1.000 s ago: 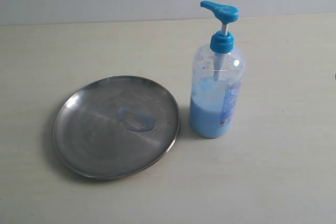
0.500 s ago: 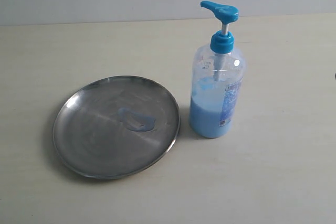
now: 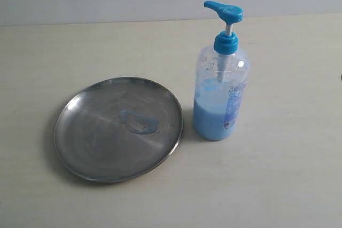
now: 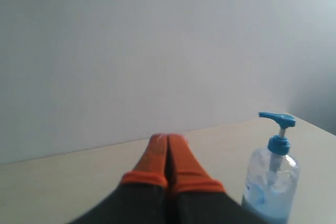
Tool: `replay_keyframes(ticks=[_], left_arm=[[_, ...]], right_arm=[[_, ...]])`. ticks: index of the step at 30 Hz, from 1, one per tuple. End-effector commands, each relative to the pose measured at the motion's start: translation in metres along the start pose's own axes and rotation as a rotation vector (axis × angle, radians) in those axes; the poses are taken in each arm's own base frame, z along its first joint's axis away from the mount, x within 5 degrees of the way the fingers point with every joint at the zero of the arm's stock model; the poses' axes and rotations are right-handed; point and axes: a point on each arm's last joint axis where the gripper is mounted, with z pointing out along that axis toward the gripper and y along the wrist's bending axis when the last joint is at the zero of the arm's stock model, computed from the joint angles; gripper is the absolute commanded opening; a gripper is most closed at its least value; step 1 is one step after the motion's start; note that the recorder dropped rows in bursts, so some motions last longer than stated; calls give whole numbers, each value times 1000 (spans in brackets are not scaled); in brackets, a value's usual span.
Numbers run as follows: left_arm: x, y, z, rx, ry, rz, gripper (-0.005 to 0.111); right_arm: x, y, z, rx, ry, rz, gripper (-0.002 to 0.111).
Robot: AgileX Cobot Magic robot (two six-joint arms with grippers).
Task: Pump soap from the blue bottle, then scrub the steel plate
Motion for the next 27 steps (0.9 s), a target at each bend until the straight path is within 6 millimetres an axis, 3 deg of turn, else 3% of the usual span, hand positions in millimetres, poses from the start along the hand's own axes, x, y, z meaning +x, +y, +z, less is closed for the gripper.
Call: replay_keyframes(ticks=[1,18,27], left_arm=[[16,7,1,-80,-84,6,0],[113,27,14,-217,-140,-39,0],[123,29,15,-237,-31,-26,0]], right_arm=[[0,0,1,-2,-8,-4,0],[0,0,1,-2,-8,-4,0],[0,0,1,-2,-8,-4,0]])
